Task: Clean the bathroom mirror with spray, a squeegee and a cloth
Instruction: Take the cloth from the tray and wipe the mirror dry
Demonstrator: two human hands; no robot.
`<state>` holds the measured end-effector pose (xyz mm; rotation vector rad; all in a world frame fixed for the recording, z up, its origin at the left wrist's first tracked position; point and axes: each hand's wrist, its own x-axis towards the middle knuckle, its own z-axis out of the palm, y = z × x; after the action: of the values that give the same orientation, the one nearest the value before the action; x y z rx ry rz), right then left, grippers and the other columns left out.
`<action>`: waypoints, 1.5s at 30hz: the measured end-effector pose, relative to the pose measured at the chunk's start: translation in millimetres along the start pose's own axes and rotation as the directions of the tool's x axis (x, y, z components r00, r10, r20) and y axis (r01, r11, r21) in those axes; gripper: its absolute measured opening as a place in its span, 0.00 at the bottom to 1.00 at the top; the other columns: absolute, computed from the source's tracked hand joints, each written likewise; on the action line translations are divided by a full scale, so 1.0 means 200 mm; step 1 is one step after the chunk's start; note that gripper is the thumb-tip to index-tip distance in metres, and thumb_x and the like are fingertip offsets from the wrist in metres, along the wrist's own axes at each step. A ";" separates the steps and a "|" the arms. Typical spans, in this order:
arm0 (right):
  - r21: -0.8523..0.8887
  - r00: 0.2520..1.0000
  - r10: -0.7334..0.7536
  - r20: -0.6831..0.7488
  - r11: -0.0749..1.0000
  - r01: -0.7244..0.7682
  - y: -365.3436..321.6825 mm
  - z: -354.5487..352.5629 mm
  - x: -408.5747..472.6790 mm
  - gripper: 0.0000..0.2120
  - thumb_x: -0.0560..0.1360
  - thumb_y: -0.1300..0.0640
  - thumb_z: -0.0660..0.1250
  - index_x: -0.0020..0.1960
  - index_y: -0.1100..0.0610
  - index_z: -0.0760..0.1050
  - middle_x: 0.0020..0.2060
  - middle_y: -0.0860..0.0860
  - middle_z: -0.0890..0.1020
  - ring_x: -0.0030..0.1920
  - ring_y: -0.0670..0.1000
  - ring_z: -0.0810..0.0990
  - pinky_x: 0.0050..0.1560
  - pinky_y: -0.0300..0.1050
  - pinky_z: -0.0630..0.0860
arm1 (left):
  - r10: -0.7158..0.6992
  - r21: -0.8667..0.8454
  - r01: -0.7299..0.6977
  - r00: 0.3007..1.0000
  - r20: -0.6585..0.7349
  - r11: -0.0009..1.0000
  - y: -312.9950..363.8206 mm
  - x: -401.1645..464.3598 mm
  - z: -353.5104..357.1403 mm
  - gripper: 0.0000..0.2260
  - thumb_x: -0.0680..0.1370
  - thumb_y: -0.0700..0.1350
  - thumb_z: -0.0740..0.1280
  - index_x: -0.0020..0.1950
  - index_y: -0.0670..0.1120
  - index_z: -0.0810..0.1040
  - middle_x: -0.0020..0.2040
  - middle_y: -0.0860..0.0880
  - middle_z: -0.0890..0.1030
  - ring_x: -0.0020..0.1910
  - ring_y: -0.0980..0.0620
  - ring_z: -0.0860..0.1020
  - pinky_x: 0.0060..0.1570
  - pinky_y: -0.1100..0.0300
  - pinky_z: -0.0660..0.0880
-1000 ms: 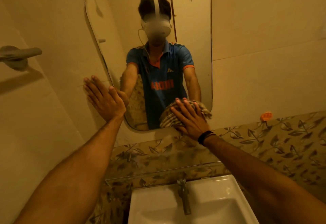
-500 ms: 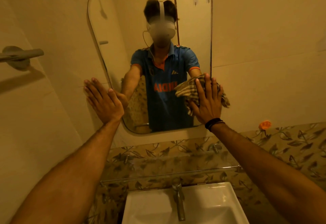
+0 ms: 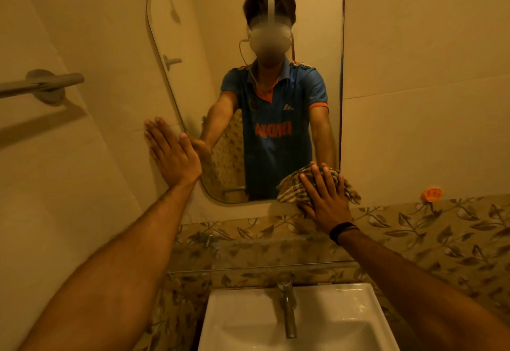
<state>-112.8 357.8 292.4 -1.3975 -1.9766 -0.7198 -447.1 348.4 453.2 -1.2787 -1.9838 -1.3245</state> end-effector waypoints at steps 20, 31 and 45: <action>-0.019 0.952 -0.219 -0.214 0.975 0.220 -0.63 -0.19 0.64 0.37 0.78 0.41 0.58 0.81 0.50 0.47 0.80 0.56 0.49 0.80 0.59 0.45 0.75 0.66 0.37 | 0.312 -0.102 -0.325 0.942 -0.123 0.940 0.01 0.20 0.02 0.26 0.86 0.55 0.44 0.83 0.51 0.45 0.83 0.43 0.50 0.83 0.45 0.49 0.80 0.45 0.51; -0.081 0.936 -0.304 -0.180 0.953 0.293 -0.56 -0.48 0.89 0.33 0.79 0.38 0.54 0.80 0.51 0.55 0.79 0.56 0.55 0.79 0.59 0.52 0.76 0.65 0.42 | 0.332 -0.074 -0.340 0.937 -0.111 0.937 -0.02 0.20 0.03 0.26 0.86 0.55 0.42 0.83 0.51 0.43 0.84 0.43 0.49 0.83 0.45 0.48 0.80 0.43 0.49; -0.040 0.915 -0.194 -0.354 0.980 0.193 -0.64 -0.76 1.37 0.35 0.78 0.36 0.56 0.80 0.50 0.53 0.80 0.56 0.52 0.79 0.59 0.48 0.76 0.66 0.43 | 0.328 -0.070 -0.344 0.929 -0.173 0.936 0.06 0.49 -0.14 0.26 0.86 0.55 0.45 0.83 0.49 0.52 0.83 0.41 0.53 0.82 0.42 0.53 0.79 0.42 0.53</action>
<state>-280.6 379.2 585.8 -0.9937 -1.8341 -0.9924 -487.3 370.2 544.6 -1.4338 -1.5239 -1.3195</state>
